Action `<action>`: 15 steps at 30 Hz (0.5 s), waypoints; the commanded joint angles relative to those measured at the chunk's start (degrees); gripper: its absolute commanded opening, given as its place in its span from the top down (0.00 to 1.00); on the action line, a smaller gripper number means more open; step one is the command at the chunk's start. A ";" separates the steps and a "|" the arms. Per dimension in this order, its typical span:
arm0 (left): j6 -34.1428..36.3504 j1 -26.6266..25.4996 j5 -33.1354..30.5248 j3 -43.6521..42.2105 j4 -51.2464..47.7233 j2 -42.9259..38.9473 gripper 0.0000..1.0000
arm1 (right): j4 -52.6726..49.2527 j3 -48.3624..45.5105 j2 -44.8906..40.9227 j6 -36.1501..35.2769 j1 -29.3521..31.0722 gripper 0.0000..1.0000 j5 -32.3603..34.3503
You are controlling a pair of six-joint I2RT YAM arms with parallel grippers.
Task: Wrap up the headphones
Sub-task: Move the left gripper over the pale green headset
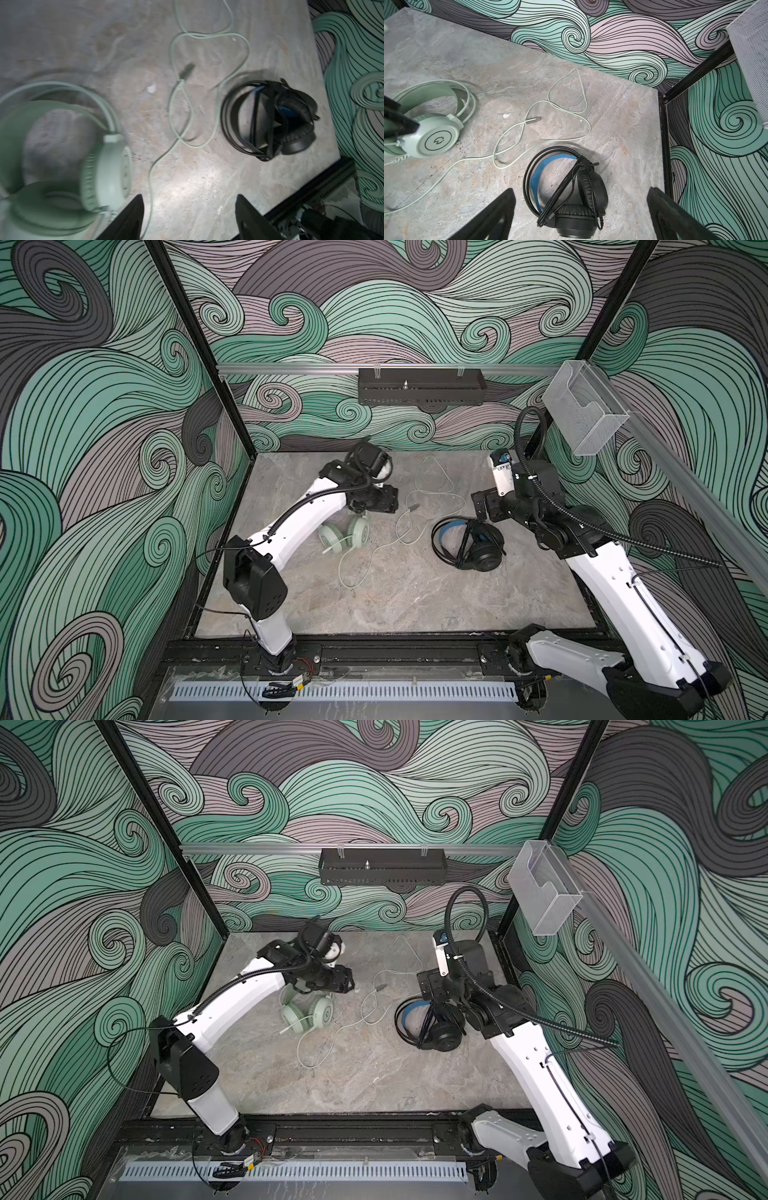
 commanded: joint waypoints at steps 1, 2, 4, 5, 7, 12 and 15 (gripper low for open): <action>3.36 8.34 -1.59 -2.68 -2.75 -2.72 0.28 | -0.85 0.04 0.62 1.70 1.82 0.00 -1.46; 3.47 11.41 -1.33 -3.57 -2.63 -2.42 0.28 | -0.86 -0.02 0.91 1.91 2.66 0.00 -1.70; 3.83 16.32 -2.05 -4.71 -2.95 -1.22 0.28 | -0.86 -0.06 1.59 2.32 4.46 0.00 -1.95; 4.15 18.64 -2.04 -4.98 -3.29 -0.27 0.28 | -0.82 -0.10 2.02 2.60 5.58 0.00 -1.76; 4.89 22.04 -2.15 -4.97 -4.19 2.07 0.28 | -0.48 -0.25 2.70 2.91 6.99 0.00 -1.62; 4.79 24.89 -1.16 -4.55 -5.15 10.12 0.28 | -0.08 -0.07 3.84 3.16 8.88 0.00 -2.23; 3.38 24.98 0.52 -5.10 -3.49 13.28 0.28 | 0.27 -0.04 3.87 3.03 9.02 0.00 -2.20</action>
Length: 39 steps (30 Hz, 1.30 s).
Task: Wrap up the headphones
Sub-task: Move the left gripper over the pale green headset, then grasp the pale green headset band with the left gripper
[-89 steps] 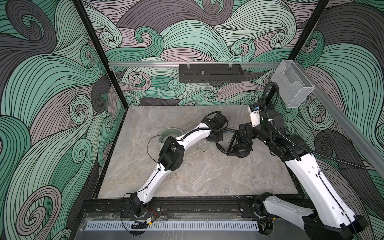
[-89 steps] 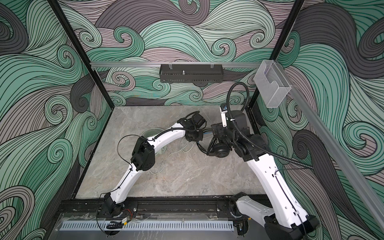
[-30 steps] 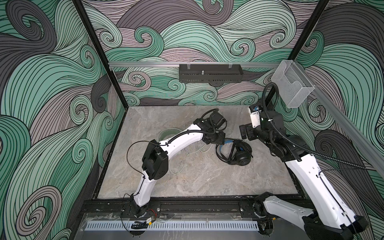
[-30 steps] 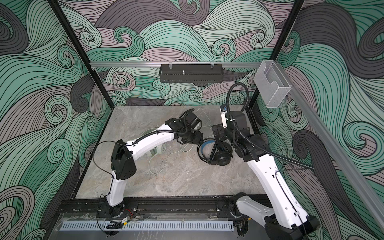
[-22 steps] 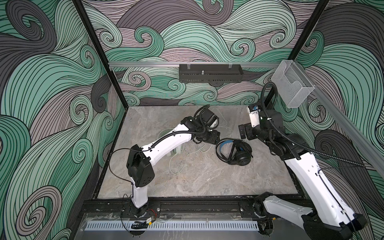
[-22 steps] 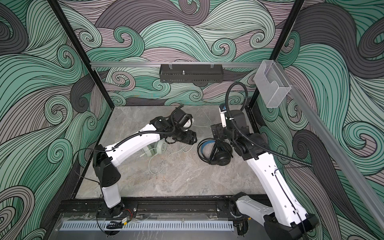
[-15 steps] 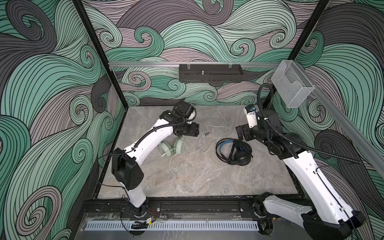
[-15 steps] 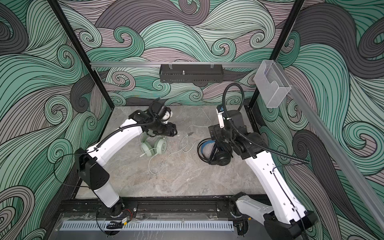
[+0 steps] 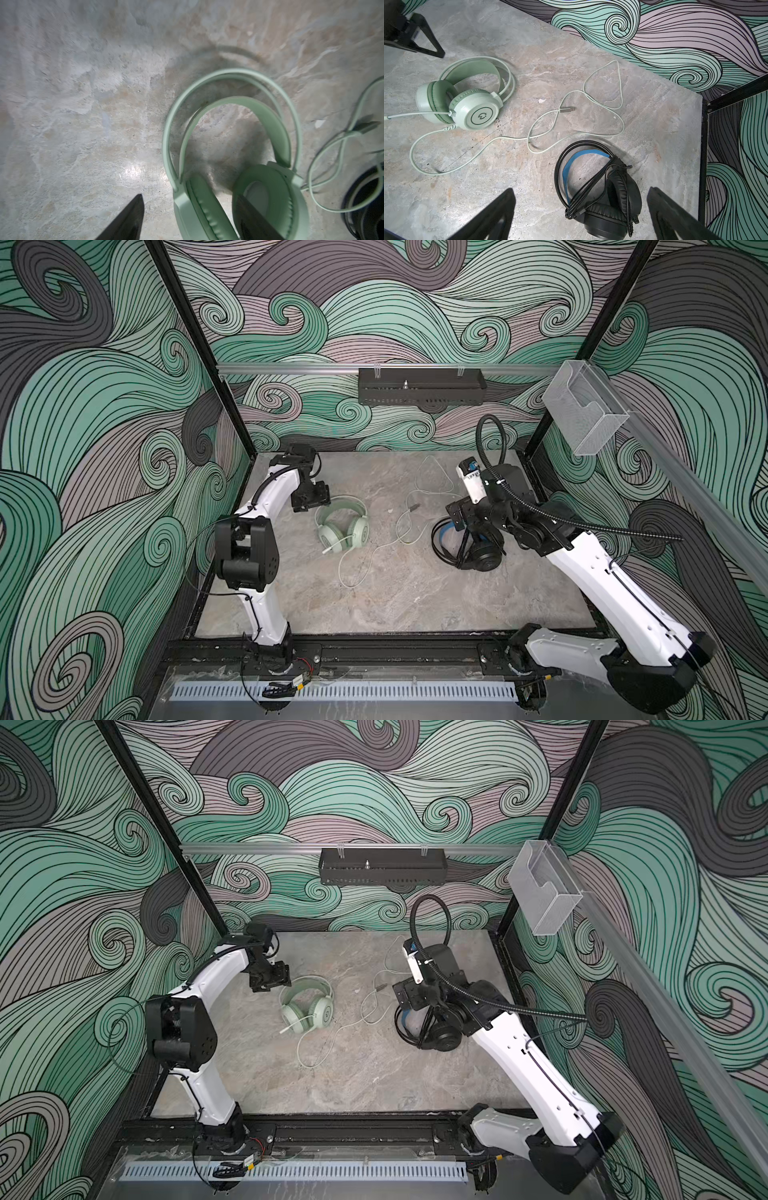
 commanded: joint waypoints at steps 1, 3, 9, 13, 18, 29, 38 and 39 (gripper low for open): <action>-0.83 -0.09 2.12 -0.29 -0.38 2.72 0.28 | 0.69 0.05 -0.24 0.78 0.38 0.00 -0.20; -1.56 -0.08 0.73 0.13 -0.02 4.72 0.27 | 0.79 -0.11 -0.33 0.60 0.38 0.00 0.07; -2.74 1.13 -1.67 0.08 1.17 8.09 0.26 | 1.38 -0.53 -0.51 0.01 0.32 0.01 0.34; -3.97 1.41 -1.14 -0.75 2.29 10.37 0.32 | 2.12 -0.14 0.02 -0.45 0.32 0.00 0.43; -5.90 1.85 -0.34 -3.11 4.65 9.76 0.40 | 2.37 0.70 0.57 -0.36 0.39 0.00 -0.15; -11.12 2.02 0.93 -13.11 9.63 4.62 0.66 | 2.69 0.01 -0.37 -0.81 0.33 0.00 0.38; -19.39 1.18 5.13 -25.14 16.46 -4.64 0.66 | 2.98 -0.09 -0.42 -0.39 0.42 0.00 -0.09; -20.11 0.71 5.52 -26.24 17.05 -5.41 0.65 | 3.08 -0.18 -0.41 -0.30 0.40 0.00 -0.17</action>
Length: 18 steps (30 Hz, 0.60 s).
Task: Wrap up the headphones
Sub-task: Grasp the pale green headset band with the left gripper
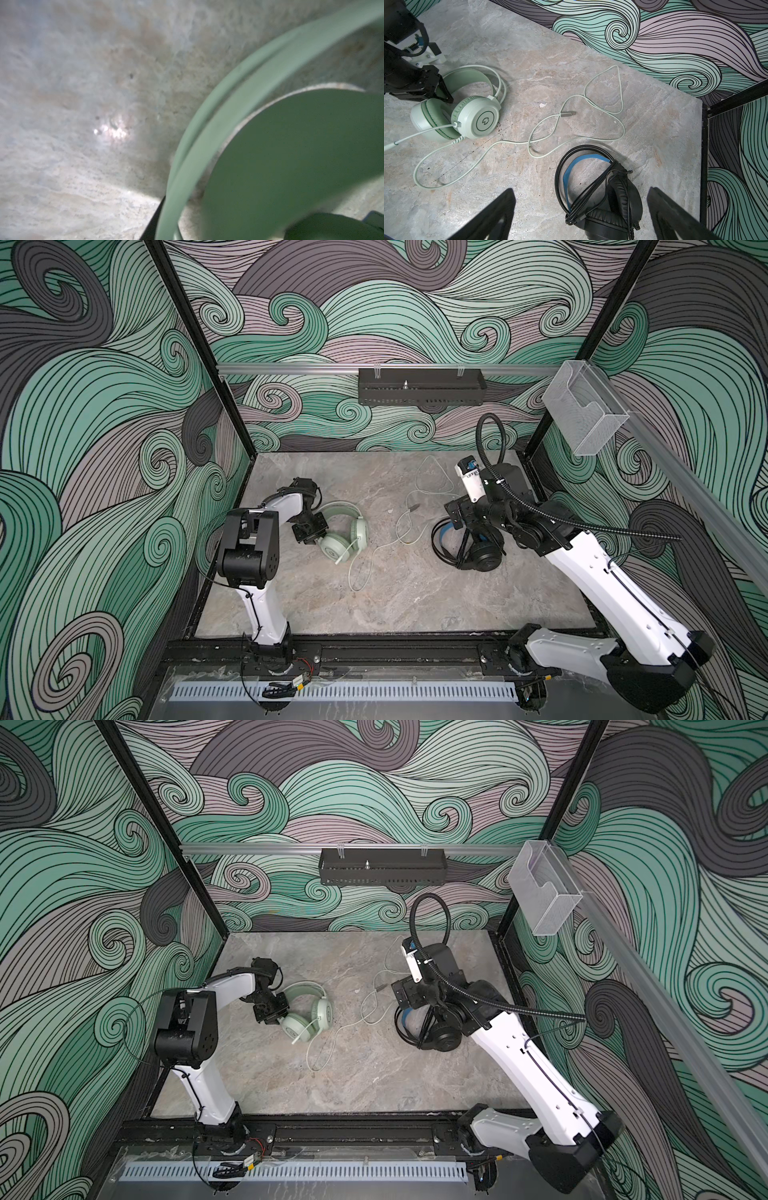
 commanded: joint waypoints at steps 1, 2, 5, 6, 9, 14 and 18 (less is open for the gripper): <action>-4.94 -1.39 2.71 -3.08 2.75 -4.01 0.63 | 1.41 -0.19 -0.67 0.20 0.19 0.00 -0.21; -5.59 -2.39 2.59 -4.08 3.15 -4.89 0.62 | 1.43 -0.33 -0.69 0.20 0.22 0.00 -0.16; -7.66 -6.61 2.63 -6.16 4.47 -6.15 0.62 | 1.52 -0.66 -0.81 0.12 0.24 0.00 -0.03; -8.43 -8.19 2.49 -6.35 4.40 -6.13 0.61 | 1.56 -0.76 -0.82 0.12 0.18 0.00 -0.05; -11.95 -13.61 2.78 -7.72 5.89 -7.41 0.56 | 1.68 -0.88 -0.90 0.12 0.21 0.00 -0.10; -15.09 -20.16 2.65 -10.26 6.08 -11.43 0.40 | 1.65 -1.65 -1.65 0.29 0.18 0.00 -0.12; -12.03 -20.21 0.89 -10.31 1.98 -15.43 0.35 | 1.61 -2.48 -2.18 0.55 0.19 0.00 -0.29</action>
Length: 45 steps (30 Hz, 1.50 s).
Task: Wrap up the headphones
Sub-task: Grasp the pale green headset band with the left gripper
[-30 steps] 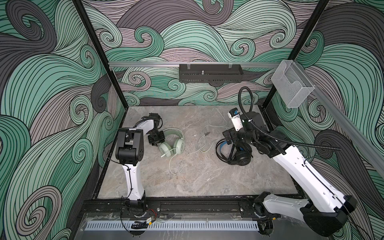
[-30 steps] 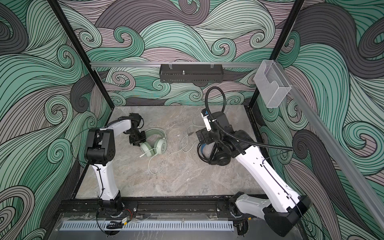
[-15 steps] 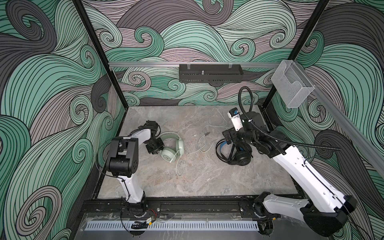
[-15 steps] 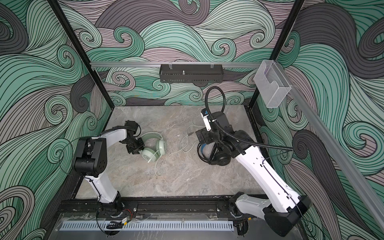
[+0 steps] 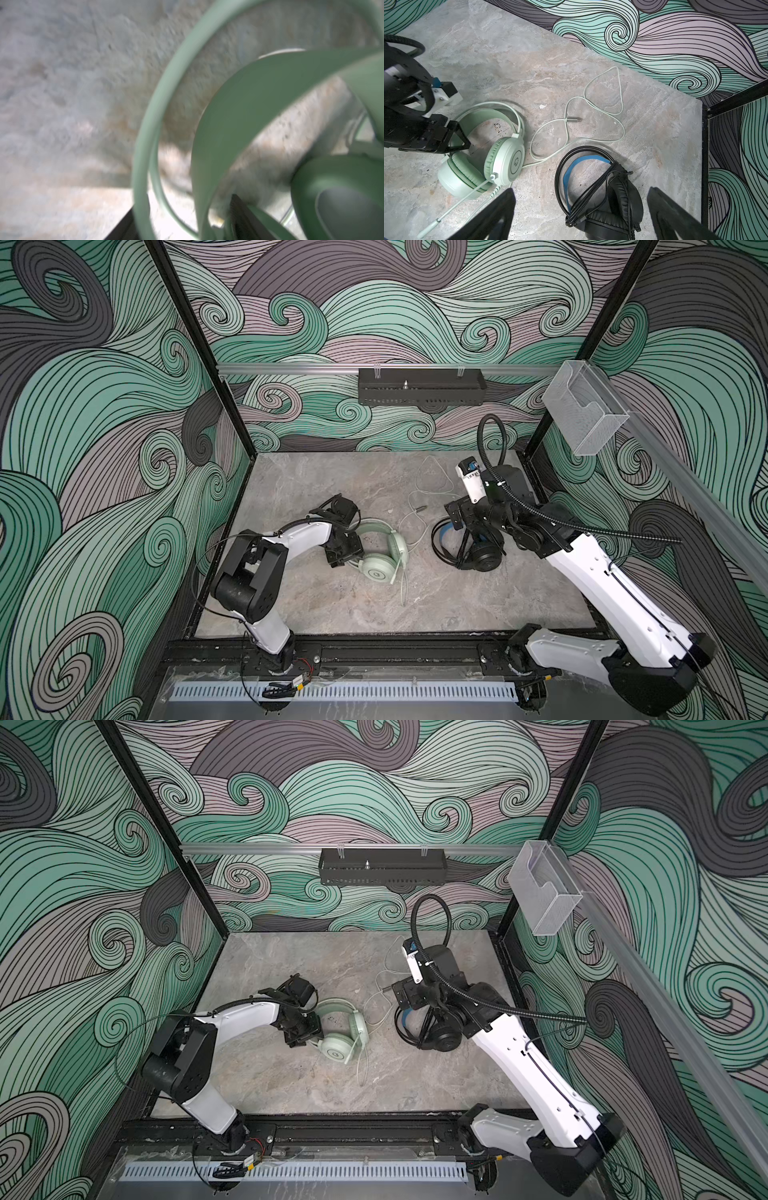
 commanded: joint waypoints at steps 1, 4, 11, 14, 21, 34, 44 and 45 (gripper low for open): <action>2.32 0.46 -2.50 2.20 -5.55 -3.97 0.35 | 0.54 -0.85 -1.09 0.53 0.24 0.00 -0.46; 9.61 0.47 -4.38 7.53 -11.86 -5.02 0.34 | 0.56 -1.11 -1.11 0.53 0.21 0.00 -0.59; 25.42 2.39 -8.32 21.90 -22.01 5.33 0.34 | 0.67 -1.22 -0.91 1.06 0.18 0.00 -1.86; 28.80 4.17 -7.96 24.38 -21.72 8.55 0.33 | 0.43 -1.27 -1.25 1.06 0.22 0.00 -2.06; 33.25 5.04 -5.01 29.24 -22.13 16.66 0.33 | -0.41 -1.73 -0.63 2.03 0.33 0.00 -4.67; 31.55 5.04 -3.61 28.55 -17.51 24.67 0.33 | -0.53 -1.65 -0.58 1.98 0.52 0.01 -4.70; 30.26 5.04 -4.62 26.74 -14.67 27.22 0.59 | -0.57 -0.97 0.11 1.94 0.53 0.00 -4.77; 30.39 5.04 -4.57 26.76 -14.73 27.26 0.64 | -0.53 -0.89 0.15 1.90 0.52 0.00 -4.72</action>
